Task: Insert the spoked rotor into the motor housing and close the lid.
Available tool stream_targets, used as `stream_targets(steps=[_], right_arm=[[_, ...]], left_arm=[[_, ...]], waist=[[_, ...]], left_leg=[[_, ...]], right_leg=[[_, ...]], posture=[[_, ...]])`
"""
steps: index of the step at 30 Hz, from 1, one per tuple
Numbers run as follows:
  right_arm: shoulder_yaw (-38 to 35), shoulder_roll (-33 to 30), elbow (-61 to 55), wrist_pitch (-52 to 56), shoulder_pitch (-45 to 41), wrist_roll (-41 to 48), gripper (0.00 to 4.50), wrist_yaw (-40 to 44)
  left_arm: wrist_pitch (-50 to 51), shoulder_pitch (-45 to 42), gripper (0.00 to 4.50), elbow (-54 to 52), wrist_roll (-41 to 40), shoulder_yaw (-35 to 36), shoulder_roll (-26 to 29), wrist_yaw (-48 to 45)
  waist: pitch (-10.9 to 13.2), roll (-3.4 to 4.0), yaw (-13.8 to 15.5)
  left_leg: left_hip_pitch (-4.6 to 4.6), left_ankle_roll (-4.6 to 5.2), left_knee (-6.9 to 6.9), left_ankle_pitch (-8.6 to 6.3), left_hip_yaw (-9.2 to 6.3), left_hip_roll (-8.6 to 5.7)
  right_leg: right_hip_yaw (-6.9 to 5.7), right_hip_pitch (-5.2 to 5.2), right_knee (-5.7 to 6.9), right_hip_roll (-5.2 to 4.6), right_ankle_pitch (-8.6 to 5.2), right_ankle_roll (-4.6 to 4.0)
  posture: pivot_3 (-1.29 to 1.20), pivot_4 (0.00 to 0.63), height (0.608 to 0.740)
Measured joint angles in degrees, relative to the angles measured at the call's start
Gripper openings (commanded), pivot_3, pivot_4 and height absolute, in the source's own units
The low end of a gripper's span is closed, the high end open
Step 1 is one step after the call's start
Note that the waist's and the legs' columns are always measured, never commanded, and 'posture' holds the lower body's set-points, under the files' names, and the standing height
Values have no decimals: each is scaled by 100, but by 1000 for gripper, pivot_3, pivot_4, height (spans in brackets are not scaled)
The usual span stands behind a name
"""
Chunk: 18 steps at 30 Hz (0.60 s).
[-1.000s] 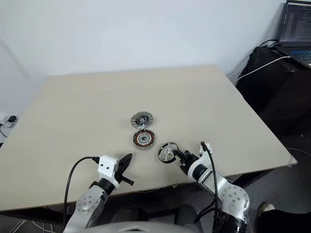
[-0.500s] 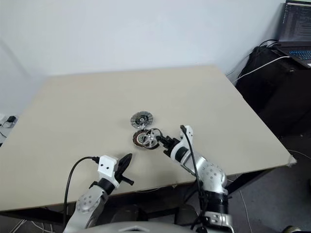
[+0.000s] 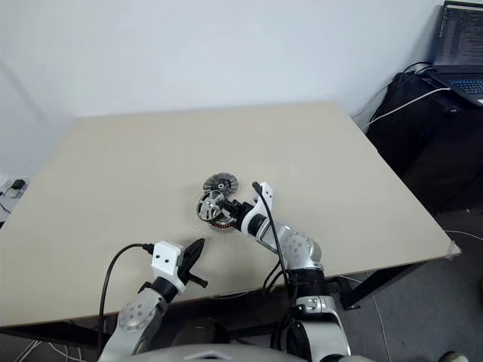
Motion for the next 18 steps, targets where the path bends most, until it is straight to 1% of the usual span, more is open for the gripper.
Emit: stream_targets(steps=[7, 18], right_arm=[[12, 10, 335, -79, -27, -259, 420, 192], [-300, 6, 401, -113, -32, -339, 420, 248]], left_arm=[[-1, 16, 0, 0, -2, 11, 3, 49], [-2, 24, 0, 0, -4, 11, 6, 48]], waist=[[-1, 0, -5], [-1, 0, -5]], left_leg=[[0, 0, 0, 0, 0, 0], [0, 0, 0, 0, 0, 0]], right_leg=[[1, -1, 0, -1, 1, 0], [1, -1, 0, 0, 1, 0]], posture=[[0, 0, 740], [0, 0, 740]])
